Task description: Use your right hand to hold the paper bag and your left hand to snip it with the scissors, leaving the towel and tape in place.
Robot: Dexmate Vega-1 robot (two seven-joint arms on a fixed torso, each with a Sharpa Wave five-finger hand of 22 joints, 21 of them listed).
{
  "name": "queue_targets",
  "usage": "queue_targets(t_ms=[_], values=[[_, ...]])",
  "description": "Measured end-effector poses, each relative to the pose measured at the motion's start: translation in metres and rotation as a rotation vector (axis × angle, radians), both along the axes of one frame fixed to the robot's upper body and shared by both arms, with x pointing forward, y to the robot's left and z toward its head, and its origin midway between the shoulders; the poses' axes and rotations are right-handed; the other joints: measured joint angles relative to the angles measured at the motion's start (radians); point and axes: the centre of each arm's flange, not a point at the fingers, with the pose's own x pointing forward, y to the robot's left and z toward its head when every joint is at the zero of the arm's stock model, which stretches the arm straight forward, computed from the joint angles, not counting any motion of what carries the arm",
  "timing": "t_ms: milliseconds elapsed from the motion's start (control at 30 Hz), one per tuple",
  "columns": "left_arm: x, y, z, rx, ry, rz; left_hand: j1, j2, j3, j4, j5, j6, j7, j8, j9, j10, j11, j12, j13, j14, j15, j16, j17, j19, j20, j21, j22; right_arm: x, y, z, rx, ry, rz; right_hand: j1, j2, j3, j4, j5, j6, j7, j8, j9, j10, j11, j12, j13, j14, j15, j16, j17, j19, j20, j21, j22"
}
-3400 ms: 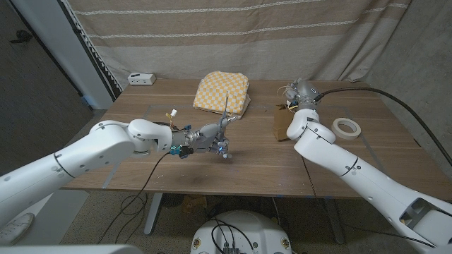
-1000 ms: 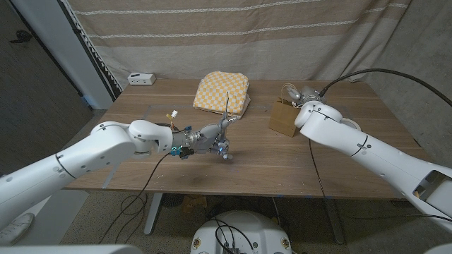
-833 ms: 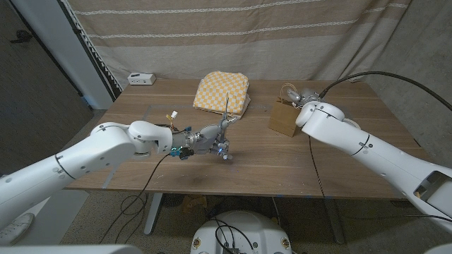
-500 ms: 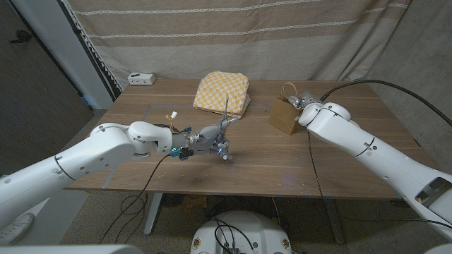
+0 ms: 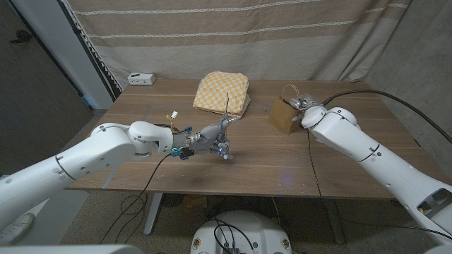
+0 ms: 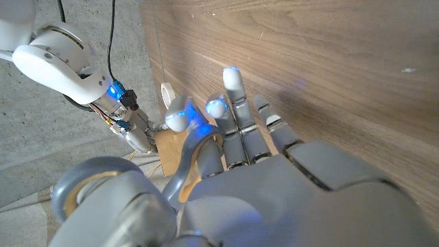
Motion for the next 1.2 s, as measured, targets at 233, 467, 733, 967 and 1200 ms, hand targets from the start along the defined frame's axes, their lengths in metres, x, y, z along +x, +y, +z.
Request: queue_targets(t_ms=[233, 467, 733, 967, 1200], values=[[0.001, -0.001, 0.001, 0.001, 0.0, 0.0, 0.0, 0.0, 0.0, 0.0, 0.0, 0.003, -0.003, 0.0, 0.0, 0.009, -0.006, 0.005, 0.003, 0.001, 0.001, 0.0, -0.002, 0.0, 0.0, 0.0, 0.0, 0.0, -0.002, 0.002, 0.011, -0.017, 0.012, -0.024, -0.024, -0.088, 0.003, 0.0, 0.001, 0.009, -0.005, 0.005, -0.001, 0.011, 0.0, 0.0, -0.004, 0.007, -0.007, -0.001, -0.001, 0.001, 0.004, -0.001], [0.002, -0.001, 0.001, 0.001, -0.001, 0.002, 0.0, 0.0, 0.0, 0.0, 0.0, 0.003, -0.003, 0.0, 0.0, 0.011, -0.007, 0.008, 0.002, 0.005, 0.005, 0.0, -0.007, 0.0, 0.0, 0.0, 0.0, -0.001, 0.0, 0.004, 0.006, -0.029, 0.029, 0.19, -0.051, -0.165, -0.15, 0.004, 0.017, -0.006, -0.005, 0.007, 0.02, -0.021, 0.004, -0.003, 0.001, -0.01, 0.004, 0.031, -0.028, -0.002, 0.0, -0.004], [0.003, 0.0, 0.0, -0.001, 0.0, 0.005, 0.0, 0.0, 0.004, 0.004, 0.0, 0.003, -0.003, 0.0, 0.0, 0.011, -0.007, 0.022, 0.01, 0.005, 0.005, 0.007, -0.004, 0.0, 0.0, 0.0, 0.0, -0.001, 0.007, 0.002, -0.016, -0.054, 0.042, 0.638, -0.099, -0.263, -0.166, 0.006, 0.139, -0.024, 0.026, 0.003, 0.127, -0.055, 0.052, 0.0, 0.064, -0.026, 0.075, 0.106, -0.056, -0.002, 0.004, 0.009], [0.004, 0.001, -0.001, -0.006, 0.001, 0.005, 0.005, 0.005, 0.004, 0.004, 0.006, 0.003, -0.003, 0.0, 0.0, 0.011, -0.007, 0.029, 0.016, 0.011, 0.0, 0.011, -0.004, 0.0, 0.0, 0.0, 0.0, -0.002, 0.011, 0.002, -0.033, -0.092, 0.036, 0.807, -0.101, -0.332, -0.145, 0.003, 0.29, -0.024, 0.067, 0.008, 0.277, -0.067, 0.088, 0.0, 0.069, -0.031, 0.132, 0.132, -0.066, -0.004, 0.004, 0.009], [0.004, 0.003, -0.001, -0.013, 0.0, 0.007, 0.005, 0.005, 0.004, 0.004, 0.006, 0.003, -0.003, 0.0, 0.0, 0.012, -0.006, 0.034, 0.023, 0.011, 0.0, 0.011, -0.004, 0.0, 0.0, 0.0, 0.0, -0.007, 0.014, 0.004, -0.042, -0.141, 0.013, 0.836, -0.083, -0.334, -0.145, 0.01, 0.398, -0.045, 0.096, 0.008, 0.36, -0.066, 0.106, 0.0, 0.036, -0.02, 0.123, 0.139, -0.099, -0.006, -0.001, 0.009]])
